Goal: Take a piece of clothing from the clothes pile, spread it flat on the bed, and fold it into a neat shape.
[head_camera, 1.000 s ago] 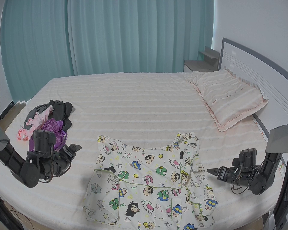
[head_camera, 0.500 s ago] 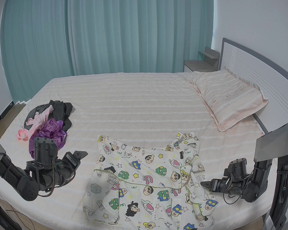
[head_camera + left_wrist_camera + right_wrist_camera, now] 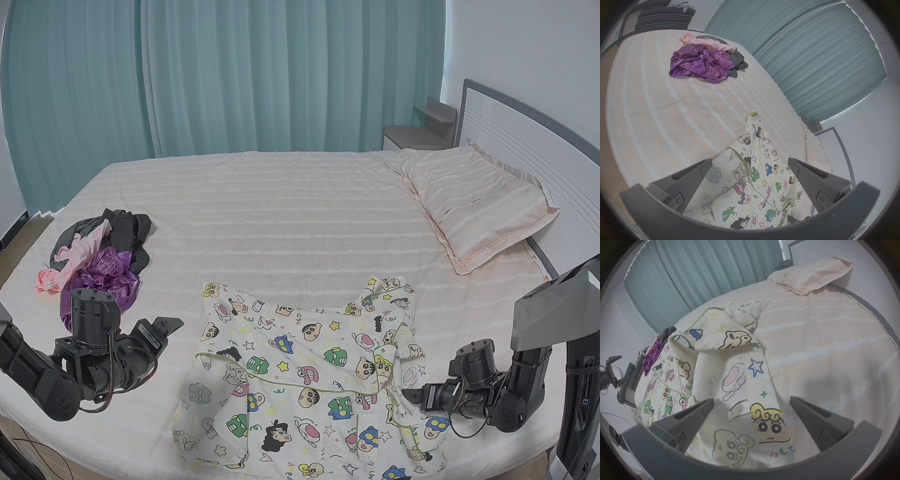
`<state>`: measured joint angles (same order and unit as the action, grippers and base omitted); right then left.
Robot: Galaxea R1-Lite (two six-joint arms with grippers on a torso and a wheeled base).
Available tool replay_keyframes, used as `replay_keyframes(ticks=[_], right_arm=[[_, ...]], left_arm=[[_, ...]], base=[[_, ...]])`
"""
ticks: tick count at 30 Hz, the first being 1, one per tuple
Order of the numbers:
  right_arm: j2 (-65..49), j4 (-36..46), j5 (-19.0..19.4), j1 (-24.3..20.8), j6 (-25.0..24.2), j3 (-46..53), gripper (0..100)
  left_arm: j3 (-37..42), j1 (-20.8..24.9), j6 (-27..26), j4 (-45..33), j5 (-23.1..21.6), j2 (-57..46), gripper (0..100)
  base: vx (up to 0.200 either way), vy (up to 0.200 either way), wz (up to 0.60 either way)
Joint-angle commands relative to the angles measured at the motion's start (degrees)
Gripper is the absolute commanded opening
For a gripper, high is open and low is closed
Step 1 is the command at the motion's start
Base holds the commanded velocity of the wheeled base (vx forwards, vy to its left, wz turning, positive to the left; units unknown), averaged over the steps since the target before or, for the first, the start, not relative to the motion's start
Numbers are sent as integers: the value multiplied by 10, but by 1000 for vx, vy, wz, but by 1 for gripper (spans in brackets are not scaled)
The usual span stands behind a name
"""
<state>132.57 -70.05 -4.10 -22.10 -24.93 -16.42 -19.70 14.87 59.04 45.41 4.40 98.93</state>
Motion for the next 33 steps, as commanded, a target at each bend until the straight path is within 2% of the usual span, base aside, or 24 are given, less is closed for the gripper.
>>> replay_keyframes(ticks=[1, 6, 7, 16, 22, 30, 31, 33], right_arm=[[5, 0, 1, -7, 1, -3, 100], [1, 1, 4, -7, -3, -6, 100], [2, 0, 4, -6, -6, -7, 0], [-14, 0, 5, 1, -44, -2, 0], [-26, -1, 4, 22, -50, 5, 0], [-56, -1, 3, 81, -48, 17, 0], [-57, -1, 4, 109, -43, 17, 0], [-57, -1, 7, 129, -42, 15, 0]], left_arm=[[0, 2, 0, 0, 0, 3, 100], [0, 2, 1, 0, 0, 4, 100], [0, 2, 1, 1, 0, 4, 100], [0, 2, 1, 0, 1, 3, 100], [0, 2, 1, 0, 2, 0, 100], [1, 7, 0, 0, 3, 0, 100], [1, 10, 0, 0, 3, 0, 100], [3, 12, 0, 0, 3, 0, 100]], base=[[0, 0, 0], [0, 0, 0], [0, 0, 0], [0, 0, 0], [0, 0, 0], [0, 0, 0], [0, 0, 0], [0, 0, 0]])
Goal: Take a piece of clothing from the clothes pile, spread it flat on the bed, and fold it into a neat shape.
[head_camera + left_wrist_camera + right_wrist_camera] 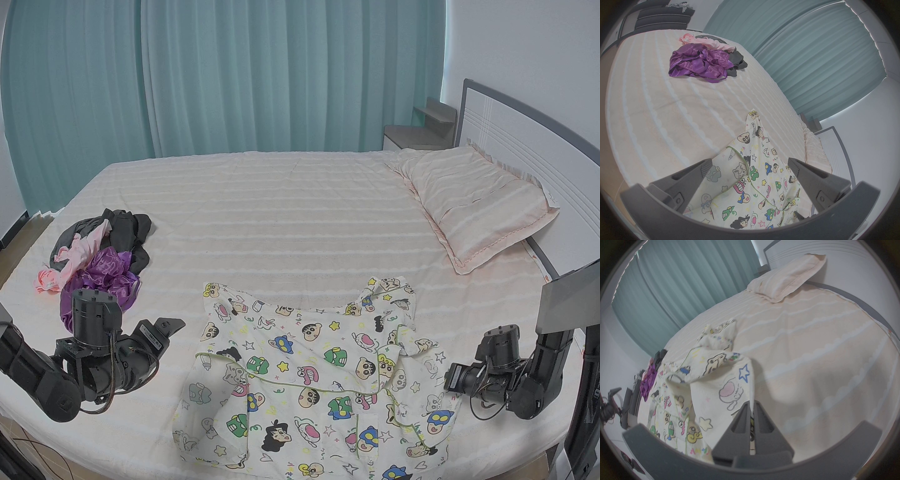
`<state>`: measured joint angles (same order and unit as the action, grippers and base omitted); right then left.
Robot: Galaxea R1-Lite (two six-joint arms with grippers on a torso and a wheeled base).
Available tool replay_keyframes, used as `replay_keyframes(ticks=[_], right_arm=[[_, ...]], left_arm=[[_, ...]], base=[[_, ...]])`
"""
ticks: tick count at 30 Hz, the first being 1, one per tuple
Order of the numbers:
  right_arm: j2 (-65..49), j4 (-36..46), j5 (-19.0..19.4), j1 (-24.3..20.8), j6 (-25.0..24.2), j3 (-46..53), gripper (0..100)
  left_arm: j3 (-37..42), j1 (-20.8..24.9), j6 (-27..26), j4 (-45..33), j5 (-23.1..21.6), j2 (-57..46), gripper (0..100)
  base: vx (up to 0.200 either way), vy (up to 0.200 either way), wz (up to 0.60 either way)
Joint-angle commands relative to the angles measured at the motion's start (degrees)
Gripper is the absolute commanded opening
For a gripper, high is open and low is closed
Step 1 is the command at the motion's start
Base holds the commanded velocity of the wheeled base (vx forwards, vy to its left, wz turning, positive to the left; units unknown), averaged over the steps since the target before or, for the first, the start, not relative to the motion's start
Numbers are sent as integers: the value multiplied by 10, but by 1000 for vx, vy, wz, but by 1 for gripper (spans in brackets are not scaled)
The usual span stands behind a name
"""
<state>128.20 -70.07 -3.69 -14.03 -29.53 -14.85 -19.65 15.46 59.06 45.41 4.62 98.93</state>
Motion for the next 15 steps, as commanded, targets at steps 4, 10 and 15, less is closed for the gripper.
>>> replay_keyframes(ticks=[4, 10, 15], right_arm=[[-10, -1, 6, 84, 7, -7, 0], [-2, 0, 10, 130, 22, -14, 0], [1, 0, 10, 149, 25, -15, 0]], left_arm=[[4, 9, 0, 0, 0, 0, 100], [4, 9, 0, 0, 1, 0, 100], [5, 9, 0, 0, 1, 0, 100]], base=[[0, 0, 0], [0, 0, 0], [0, 0, 0]])
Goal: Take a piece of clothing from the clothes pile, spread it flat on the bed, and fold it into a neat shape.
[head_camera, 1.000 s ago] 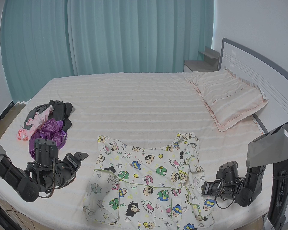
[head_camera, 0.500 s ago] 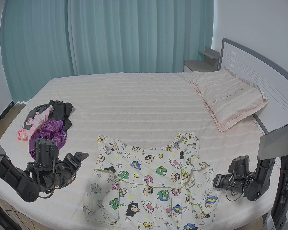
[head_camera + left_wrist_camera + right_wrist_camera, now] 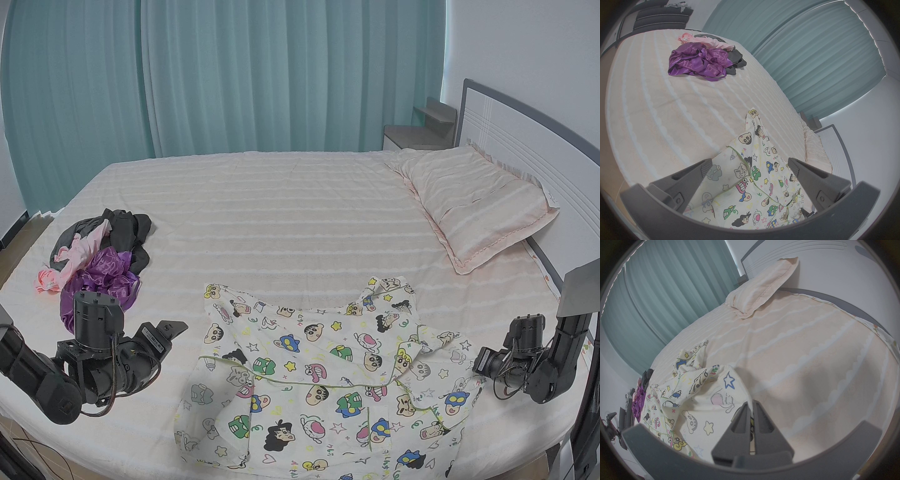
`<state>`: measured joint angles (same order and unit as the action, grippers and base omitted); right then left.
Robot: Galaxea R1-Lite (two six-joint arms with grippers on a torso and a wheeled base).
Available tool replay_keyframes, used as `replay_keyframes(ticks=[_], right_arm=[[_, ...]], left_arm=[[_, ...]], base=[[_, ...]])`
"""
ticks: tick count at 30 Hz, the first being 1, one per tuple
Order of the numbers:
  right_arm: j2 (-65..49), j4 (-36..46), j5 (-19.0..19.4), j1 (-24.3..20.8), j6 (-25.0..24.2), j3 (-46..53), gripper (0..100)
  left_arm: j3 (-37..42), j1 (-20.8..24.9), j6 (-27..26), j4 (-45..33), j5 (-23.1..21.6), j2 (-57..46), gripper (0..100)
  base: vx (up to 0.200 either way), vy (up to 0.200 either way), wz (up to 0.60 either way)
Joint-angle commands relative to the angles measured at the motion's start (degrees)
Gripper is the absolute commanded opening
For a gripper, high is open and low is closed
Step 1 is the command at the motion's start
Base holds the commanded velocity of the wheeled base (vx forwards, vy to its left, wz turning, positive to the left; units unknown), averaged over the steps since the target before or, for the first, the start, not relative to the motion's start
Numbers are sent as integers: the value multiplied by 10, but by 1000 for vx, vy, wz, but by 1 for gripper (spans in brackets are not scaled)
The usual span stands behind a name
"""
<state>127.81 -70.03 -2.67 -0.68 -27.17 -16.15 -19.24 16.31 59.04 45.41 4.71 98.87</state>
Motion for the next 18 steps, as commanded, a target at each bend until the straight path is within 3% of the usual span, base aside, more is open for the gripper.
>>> replay_keyframes(ticks=[1, 15, 16, 18], right_arm=[[6, 0, -1, 21, 2, -3, 0], [15, 0, 0, 38, 4, -10, 0], [15, 0, 0, 39, 4, -11, 100], [13, -1, 0, 43, 3, -11, 100]], left_arm=[[1, 0, 0, 0, 0, 1, 100], [8, 13, -1, -1, 0, 2, 100], [9, 17, -1, -1, 0, 2, 100], [12, 28, -1, -1, 0, 2, 100]], base=[[0, 0, 0], [0, 0, 0], [0, 0, 0], [0, 0, 0]])
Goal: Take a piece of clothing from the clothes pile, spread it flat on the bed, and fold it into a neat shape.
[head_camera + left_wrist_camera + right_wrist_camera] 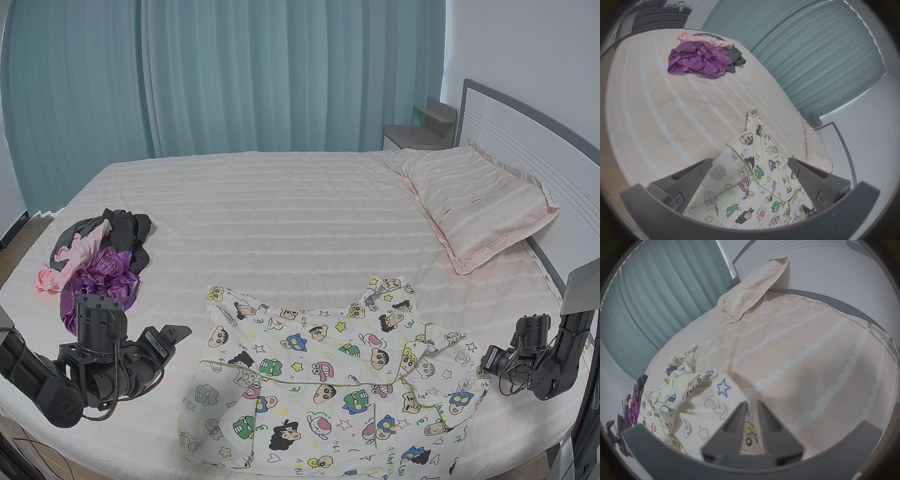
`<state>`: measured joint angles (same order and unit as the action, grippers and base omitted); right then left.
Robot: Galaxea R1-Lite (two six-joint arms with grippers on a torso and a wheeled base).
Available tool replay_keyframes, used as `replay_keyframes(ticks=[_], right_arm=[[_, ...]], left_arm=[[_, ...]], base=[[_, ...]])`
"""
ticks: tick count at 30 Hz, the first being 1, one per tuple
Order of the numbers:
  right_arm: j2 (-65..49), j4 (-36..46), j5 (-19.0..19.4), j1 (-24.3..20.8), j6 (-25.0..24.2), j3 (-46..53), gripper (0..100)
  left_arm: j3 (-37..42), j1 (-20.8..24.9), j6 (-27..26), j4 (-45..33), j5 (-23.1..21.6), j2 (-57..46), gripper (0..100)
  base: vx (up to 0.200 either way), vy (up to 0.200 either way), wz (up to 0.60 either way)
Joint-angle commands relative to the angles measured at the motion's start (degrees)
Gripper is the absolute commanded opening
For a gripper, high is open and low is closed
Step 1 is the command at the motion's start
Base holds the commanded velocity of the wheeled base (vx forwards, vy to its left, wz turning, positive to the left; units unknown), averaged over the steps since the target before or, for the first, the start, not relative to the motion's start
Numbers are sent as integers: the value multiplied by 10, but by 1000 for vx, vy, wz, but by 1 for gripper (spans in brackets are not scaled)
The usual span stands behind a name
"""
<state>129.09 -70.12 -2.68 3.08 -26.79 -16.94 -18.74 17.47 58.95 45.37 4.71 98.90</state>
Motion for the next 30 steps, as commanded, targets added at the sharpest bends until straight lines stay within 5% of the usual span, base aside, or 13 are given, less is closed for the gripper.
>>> replay_keyframes(ticks=[1, 15, 22, 30], right_arm=[[0, 0, 0, 5, -1, -3, 100], [-60, -184, -1, -18, -120, 169, 100], [-72, -182, 1, -17, -188, 169, 100], [-76, -186, 4, -15, -190, 169, 100]], left_arm=[[7, 17, 0, 0, 0, 2, 100], [54, 116, 87, 1, -36, 75, 100], [56, 151, 112, 1, -36, 109, 100], [38, 187, 131, 11, -23, 149, 100]], base=[[0, 0, 0], [0, 0, 0], [0, 0, 0], [0, 0, 0]])
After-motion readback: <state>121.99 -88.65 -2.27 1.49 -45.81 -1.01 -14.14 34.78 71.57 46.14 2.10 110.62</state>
